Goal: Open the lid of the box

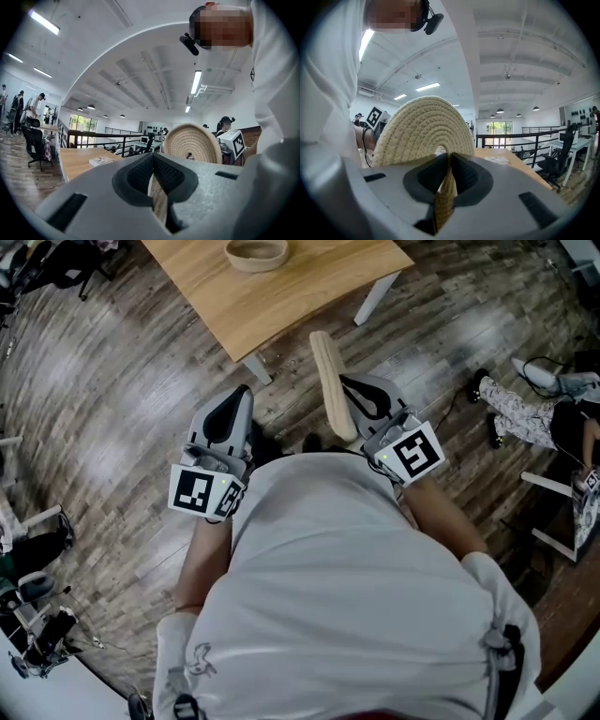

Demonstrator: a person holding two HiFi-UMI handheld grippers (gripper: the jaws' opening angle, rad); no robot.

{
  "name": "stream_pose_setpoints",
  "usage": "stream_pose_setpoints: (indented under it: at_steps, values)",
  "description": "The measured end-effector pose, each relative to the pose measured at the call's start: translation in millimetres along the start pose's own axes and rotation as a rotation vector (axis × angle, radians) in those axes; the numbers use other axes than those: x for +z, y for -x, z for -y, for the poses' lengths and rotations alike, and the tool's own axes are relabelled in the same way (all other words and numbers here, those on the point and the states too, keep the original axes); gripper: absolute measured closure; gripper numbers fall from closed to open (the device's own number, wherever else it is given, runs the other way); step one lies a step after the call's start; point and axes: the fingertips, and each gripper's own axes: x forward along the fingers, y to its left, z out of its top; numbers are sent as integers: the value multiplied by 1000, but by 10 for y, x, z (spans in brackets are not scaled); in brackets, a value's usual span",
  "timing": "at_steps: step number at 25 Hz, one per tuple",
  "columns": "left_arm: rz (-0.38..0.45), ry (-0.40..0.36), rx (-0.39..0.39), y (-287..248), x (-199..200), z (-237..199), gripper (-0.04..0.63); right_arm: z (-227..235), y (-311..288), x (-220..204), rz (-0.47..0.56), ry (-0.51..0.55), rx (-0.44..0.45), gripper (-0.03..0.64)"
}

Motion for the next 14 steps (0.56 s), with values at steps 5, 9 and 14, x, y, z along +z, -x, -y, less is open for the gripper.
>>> stream_pose_setpoints:
  at_steps: [5, 9, 14]
  values:
    - [4, -8, -8, -14, 19, 47, 591, 15, 36, 30, 10, 2, -11, 580]
    - [9, -14, -13, 18, 51, 17, 591, -18, 7, 21, -1, 2, -12, 580]
    - [15, -5, -13, 54, 50, -39, 589, -53, -35, 51, 10, 0, -15, 580]
